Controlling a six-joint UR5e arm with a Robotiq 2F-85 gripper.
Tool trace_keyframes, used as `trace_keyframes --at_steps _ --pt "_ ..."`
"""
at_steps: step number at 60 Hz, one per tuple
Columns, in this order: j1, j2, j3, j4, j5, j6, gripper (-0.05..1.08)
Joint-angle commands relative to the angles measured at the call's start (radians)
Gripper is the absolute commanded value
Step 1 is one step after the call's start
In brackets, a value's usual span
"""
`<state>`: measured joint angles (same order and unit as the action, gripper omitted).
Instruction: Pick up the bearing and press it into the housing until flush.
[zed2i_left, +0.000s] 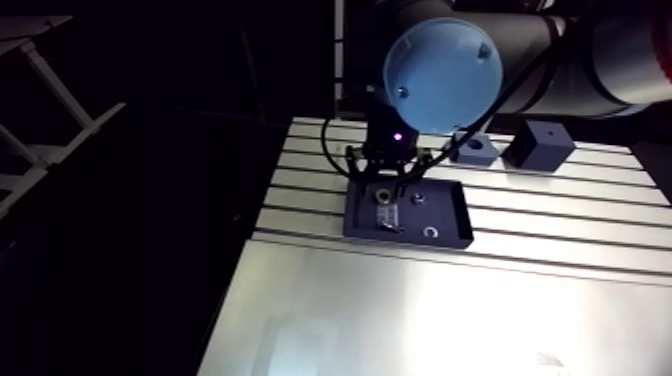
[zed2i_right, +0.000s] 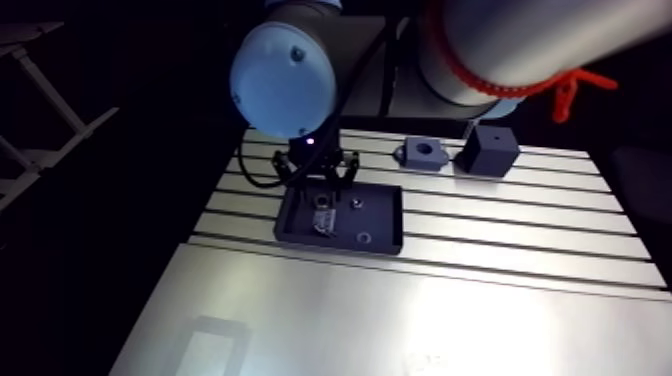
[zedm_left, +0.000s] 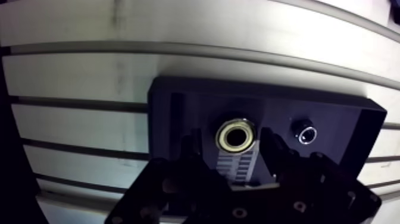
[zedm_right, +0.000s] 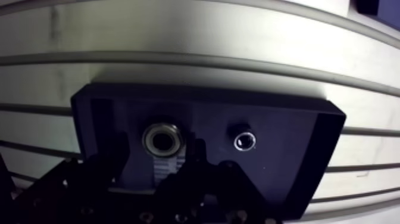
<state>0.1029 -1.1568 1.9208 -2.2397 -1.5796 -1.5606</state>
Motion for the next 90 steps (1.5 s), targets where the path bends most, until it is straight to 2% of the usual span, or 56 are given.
trace_keyframes --at_steps 1,90 --pt "0.000 0.001 0.001 -0.005 -0.001 0.000 0.40" --pt "0.000 0.006 0.001 -0.005 -0.003 -0.001 0.51"
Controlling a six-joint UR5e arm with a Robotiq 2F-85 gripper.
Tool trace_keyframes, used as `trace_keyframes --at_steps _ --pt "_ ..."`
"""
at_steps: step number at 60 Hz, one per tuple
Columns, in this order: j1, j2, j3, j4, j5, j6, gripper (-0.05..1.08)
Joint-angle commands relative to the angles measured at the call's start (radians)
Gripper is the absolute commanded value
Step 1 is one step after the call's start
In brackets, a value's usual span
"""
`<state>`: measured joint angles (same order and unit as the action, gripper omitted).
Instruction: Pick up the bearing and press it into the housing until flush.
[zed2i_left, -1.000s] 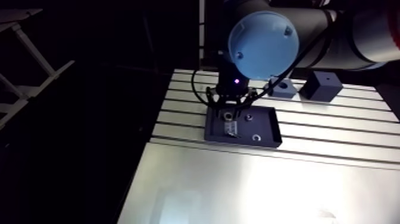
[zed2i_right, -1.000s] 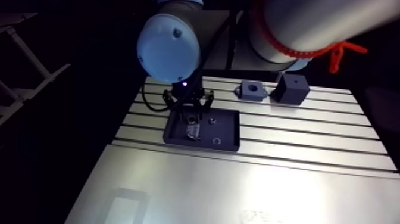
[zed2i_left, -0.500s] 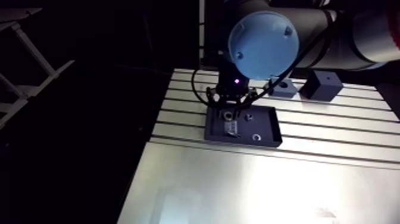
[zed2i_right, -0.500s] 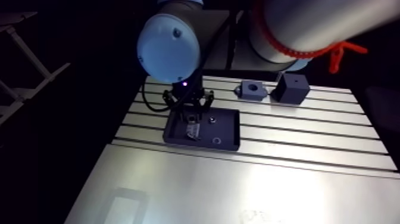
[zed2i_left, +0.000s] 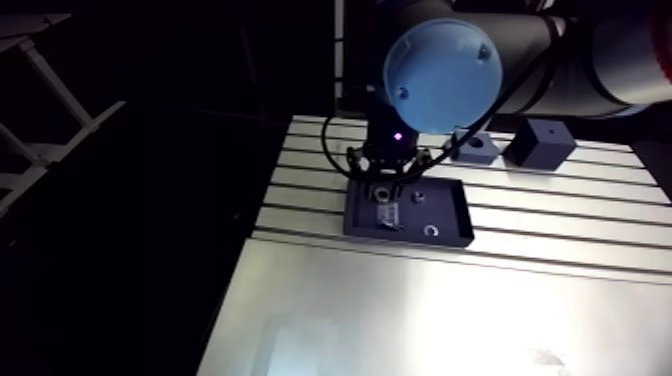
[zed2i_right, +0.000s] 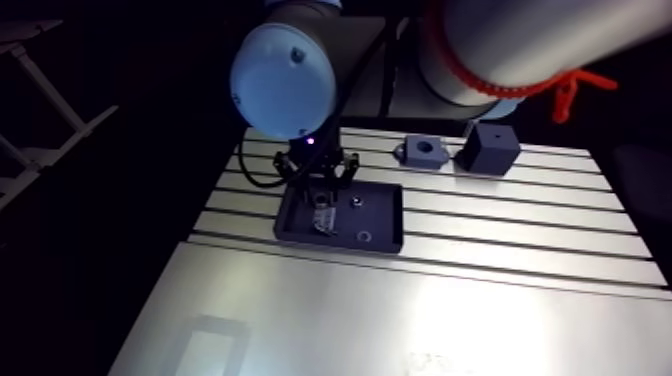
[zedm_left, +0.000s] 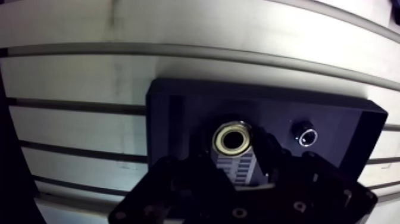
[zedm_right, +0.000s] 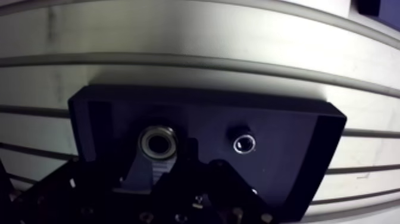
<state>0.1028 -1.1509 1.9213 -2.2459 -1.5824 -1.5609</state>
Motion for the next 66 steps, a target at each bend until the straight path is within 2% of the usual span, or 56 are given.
trace_keyframes --at_steps 1,51,66 --pt "0.000 0.000 0.000 0.001 0.000 -0.001 0.51" --pt "0.000 -0.005 0.000 0.001 0.000 0.000 0.54" --pt "0.000 -0.027 -0.007 0.002 0.001 -0.001 0.55"
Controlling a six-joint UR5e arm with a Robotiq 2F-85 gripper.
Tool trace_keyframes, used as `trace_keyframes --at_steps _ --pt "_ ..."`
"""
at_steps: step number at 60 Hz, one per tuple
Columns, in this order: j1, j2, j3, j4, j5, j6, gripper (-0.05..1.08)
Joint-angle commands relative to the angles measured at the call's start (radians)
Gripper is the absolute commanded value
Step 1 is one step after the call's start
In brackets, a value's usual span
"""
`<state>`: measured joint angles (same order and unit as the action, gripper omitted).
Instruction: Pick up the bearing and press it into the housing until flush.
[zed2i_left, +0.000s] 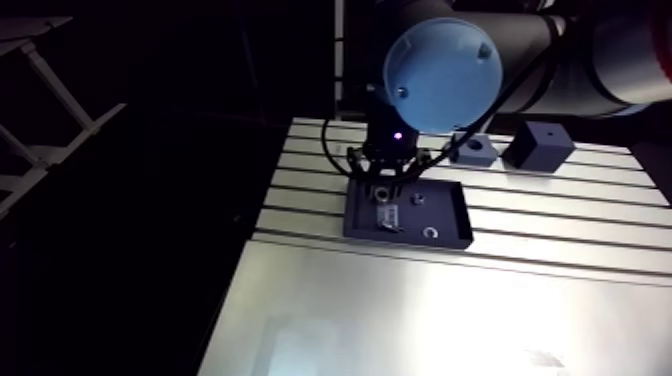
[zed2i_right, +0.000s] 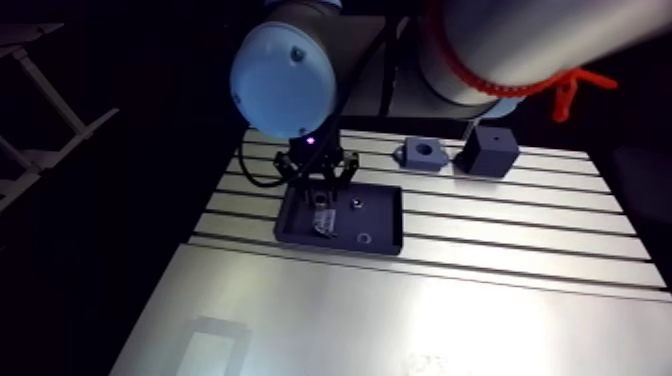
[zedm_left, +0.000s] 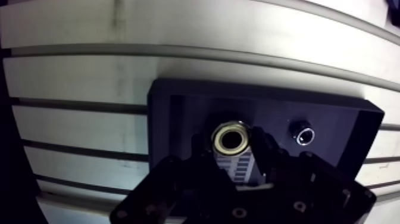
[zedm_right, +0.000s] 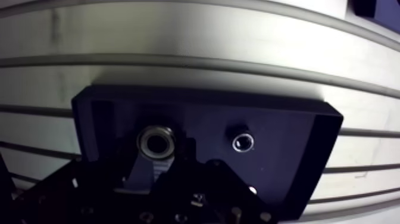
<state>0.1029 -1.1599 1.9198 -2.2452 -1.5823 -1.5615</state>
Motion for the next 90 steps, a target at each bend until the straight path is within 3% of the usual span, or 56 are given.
trace_keyframes --at_steps 1,12,30,41,48,56,69,90 --pt "0.000 -0.018 -0.006 0.002 0.001 -0.001 0.55" --pt "0.000 -0.056 -0.009 0.022 0.000 -0.004 0.55" --pt "-0.004 -0.132 -0.067 0.175 -0.001 -0.018 0.55" --pt "-0.038 -0.132 -0.137 0.242 -0.001 -0.019 0.55" --pt "-0.100 -0.131 -0.181 0.278 -0.004 -0.031 0.55" --pt "-0.179 -0.112 -0.231 0.287 -0.028 -0.102 0.55" --pt "-0.264 -0.045 -0.310 0.289 -0.037 -0.130 0.55" --pt "-0.292 0.026 -0.398 0.290 -0.035 -0.183 0.56"
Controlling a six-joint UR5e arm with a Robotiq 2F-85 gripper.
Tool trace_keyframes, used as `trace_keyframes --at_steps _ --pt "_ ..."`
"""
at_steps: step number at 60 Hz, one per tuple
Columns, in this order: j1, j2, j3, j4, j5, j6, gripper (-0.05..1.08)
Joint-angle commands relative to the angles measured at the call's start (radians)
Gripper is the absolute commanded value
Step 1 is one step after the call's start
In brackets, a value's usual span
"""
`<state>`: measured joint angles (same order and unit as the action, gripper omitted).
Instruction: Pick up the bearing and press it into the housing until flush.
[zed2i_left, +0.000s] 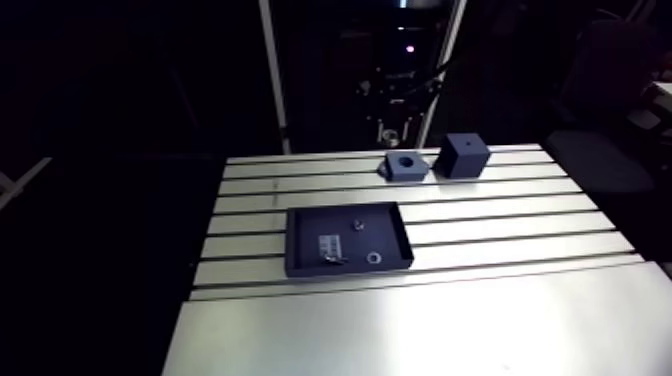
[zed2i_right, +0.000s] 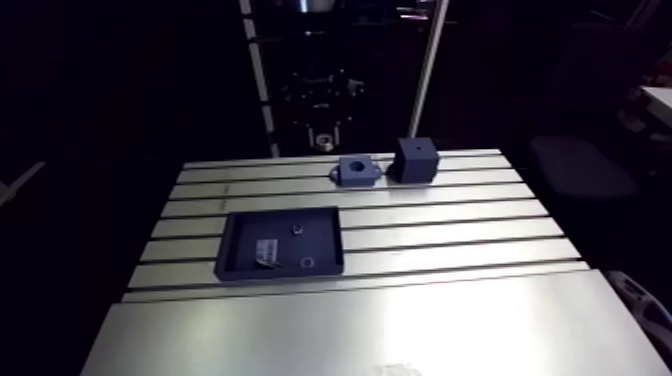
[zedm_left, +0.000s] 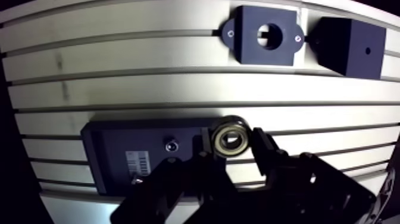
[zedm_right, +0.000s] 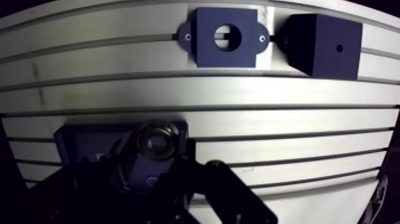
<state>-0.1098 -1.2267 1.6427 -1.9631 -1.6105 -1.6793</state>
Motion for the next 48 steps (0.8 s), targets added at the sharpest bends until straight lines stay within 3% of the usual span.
trace_keyframes --at_steps 1,34,48 --pt "-0.080 0.092 -0.121 0.008 -0.007 -0.065 0.56" --pt "-0.093 0.223 -0.217 0.005 -0.005 -0.084 0.56" --pt "-0.091 0.232 -0.211 0.003 -0.004 -0.084 0.56"
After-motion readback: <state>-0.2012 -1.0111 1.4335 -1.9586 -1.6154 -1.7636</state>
